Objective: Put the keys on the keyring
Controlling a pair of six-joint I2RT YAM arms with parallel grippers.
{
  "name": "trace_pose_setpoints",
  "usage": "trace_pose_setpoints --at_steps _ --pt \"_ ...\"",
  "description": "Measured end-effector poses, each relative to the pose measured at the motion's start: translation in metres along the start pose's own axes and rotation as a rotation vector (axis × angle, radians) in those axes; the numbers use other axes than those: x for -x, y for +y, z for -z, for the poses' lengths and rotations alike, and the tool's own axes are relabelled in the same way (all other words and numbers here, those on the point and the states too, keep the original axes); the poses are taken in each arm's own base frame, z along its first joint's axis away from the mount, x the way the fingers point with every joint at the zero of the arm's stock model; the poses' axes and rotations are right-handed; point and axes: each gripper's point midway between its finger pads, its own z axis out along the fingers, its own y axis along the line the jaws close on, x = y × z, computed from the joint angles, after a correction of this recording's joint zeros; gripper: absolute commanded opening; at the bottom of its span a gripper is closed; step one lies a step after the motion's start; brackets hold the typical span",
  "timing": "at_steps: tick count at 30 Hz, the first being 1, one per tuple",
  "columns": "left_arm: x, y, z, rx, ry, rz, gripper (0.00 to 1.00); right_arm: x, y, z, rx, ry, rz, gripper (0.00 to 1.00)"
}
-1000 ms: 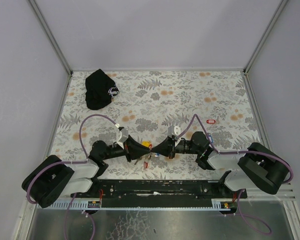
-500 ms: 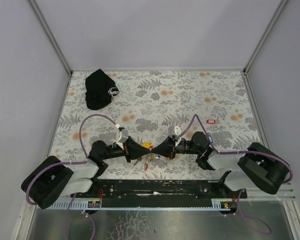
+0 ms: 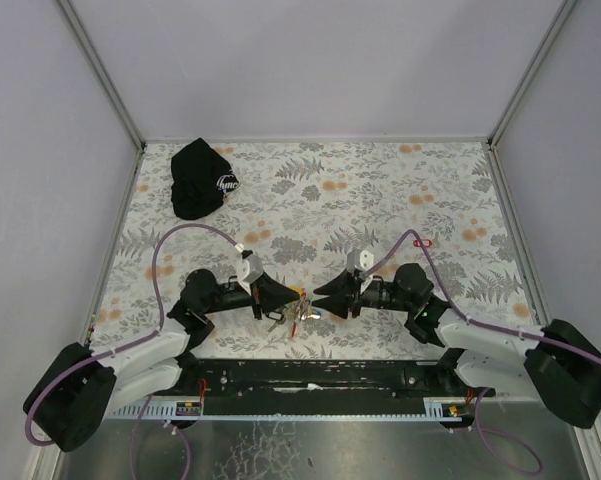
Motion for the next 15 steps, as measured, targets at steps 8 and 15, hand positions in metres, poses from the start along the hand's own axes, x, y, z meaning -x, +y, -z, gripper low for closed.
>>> trace_pose_setpoints --at_steps 8,15 --pt "0.001 0.007 -0.014 0.052 0.108 -0.052 0.00 -0.014 -0.032 0.025 -0.258 0.204 -0.066 0.46" --pt "-0.008 0.008 -0.022 0.082 0.213 -0.085 0.00 -0.040 -0.043 0.043 -0.354 0.377 -0.103 0.45"
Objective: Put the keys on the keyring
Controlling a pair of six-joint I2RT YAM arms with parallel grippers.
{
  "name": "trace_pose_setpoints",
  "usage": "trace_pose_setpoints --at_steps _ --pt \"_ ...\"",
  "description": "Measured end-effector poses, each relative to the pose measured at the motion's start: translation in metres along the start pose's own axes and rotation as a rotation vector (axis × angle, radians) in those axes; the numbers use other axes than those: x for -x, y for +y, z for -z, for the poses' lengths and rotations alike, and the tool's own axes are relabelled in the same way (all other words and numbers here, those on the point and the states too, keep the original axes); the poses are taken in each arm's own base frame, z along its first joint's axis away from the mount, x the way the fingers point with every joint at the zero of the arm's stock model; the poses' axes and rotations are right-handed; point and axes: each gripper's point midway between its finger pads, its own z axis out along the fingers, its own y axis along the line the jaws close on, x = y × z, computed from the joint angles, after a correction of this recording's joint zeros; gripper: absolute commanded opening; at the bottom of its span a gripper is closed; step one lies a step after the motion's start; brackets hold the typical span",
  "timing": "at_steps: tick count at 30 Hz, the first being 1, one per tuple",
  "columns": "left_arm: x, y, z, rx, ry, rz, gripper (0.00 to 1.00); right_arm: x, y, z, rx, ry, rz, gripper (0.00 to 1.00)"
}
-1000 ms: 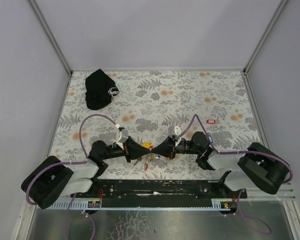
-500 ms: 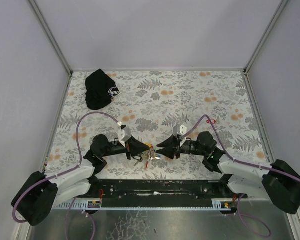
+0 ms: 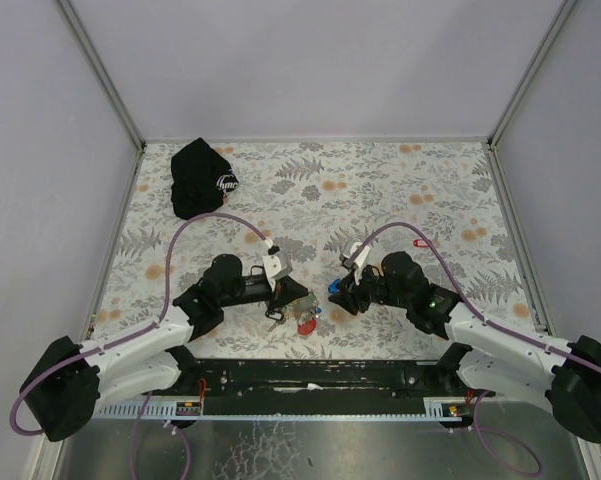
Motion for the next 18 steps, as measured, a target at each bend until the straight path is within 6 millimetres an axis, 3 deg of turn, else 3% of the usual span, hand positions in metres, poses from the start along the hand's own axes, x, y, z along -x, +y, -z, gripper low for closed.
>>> trace_pose_setpoints --at_steps 9,18 --pt "-0.006 -0.002 -0.010 0.017 0.115 -0.035 0.00 -0.008 0.008 0.007 0.064 -0.086 0.179 0.39" --pt "-0.006 -0.007 -0.005 0.011 0.153 -0.065 0.00 0.017 0.019 0.005 0.141 -0.183 0.326 0.34"
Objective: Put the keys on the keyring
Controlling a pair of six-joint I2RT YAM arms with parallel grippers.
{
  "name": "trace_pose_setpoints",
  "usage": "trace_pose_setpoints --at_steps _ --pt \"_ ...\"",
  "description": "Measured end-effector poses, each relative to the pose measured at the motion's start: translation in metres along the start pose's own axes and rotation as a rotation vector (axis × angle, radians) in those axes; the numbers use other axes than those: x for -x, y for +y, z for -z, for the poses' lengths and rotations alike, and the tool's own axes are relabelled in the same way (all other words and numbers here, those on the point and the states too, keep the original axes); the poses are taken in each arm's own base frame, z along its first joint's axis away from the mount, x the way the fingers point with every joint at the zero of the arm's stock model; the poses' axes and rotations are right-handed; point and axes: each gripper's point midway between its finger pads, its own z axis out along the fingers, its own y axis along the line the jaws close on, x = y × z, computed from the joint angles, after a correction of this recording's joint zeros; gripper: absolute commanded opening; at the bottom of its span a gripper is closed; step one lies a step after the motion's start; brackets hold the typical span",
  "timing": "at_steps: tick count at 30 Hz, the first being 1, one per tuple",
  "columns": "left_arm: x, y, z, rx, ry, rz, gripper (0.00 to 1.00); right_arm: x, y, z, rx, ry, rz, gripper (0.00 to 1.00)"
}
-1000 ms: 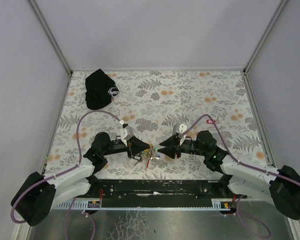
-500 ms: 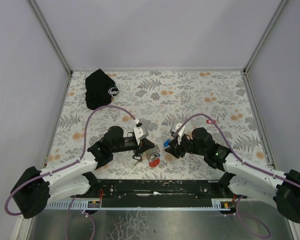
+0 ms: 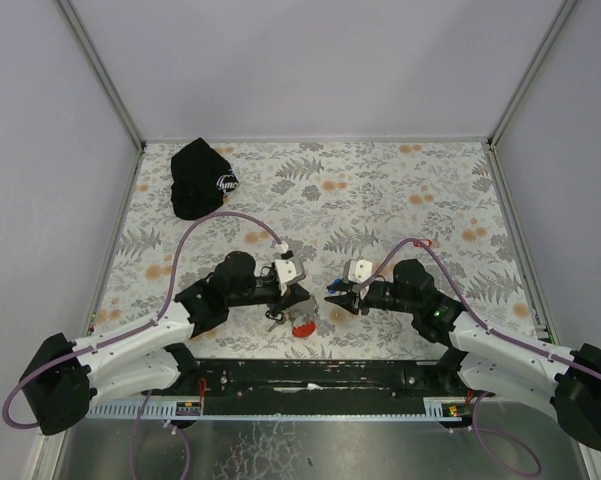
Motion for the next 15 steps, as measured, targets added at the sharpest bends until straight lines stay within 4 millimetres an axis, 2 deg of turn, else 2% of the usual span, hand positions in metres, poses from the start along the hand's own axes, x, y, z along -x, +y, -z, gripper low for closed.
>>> trace_pose_setpoints --at_steps 7,15 --pt "0.004 -0.005 0.004 -0.024 -0.012 -0.043 0.00 0.021 0.003 -0.008 0.076 -0.049 0.088 0.31" --pt "0.005 -0.013 0.003 -0.064 -0.014 -0.123 0.00 0.031 0.011 -0.015 0.171 -0.063 0.150 0.32"
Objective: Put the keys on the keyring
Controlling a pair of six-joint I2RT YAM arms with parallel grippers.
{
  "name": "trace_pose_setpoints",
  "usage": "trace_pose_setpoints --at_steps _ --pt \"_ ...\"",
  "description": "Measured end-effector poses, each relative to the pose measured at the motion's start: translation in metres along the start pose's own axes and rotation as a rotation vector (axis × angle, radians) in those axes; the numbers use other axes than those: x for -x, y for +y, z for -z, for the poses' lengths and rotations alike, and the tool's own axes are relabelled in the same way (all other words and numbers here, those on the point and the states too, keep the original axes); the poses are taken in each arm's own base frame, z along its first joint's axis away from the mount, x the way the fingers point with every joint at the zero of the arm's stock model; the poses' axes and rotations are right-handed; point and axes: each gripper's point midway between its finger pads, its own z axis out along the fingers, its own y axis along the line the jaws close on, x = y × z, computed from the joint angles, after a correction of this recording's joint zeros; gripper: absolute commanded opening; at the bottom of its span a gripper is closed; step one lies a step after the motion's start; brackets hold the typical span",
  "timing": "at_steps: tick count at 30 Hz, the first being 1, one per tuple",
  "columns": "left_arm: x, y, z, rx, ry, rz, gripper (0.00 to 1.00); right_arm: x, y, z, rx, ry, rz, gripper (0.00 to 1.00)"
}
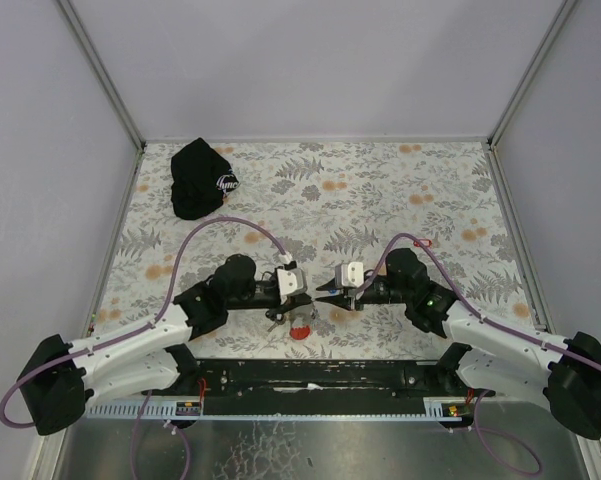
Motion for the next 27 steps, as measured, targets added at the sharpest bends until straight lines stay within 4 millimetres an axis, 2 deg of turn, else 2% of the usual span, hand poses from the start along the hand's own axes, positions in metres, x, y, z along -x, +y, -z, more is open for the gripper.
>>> trace_pose_setpoints --at_steps 10,16,27 --pt "-0.005 -0.007 -0.006 0.013 0.037 -0.105 0.00 -0.008 0.008 0.001 0.056 0.027 0.067 0.33" --pt "-0.006 -0.008 -0.009 0.059 0.066 -0.179 0.00 -0.013 0.003 0.005 0.009 0.050 0.066 0.34" --pt "-0.003 0.000 -0.009 0.110 0.093 -0.208 0.00 -0.024 0.013 0.004 0.045 0.054 0.053 0.34"
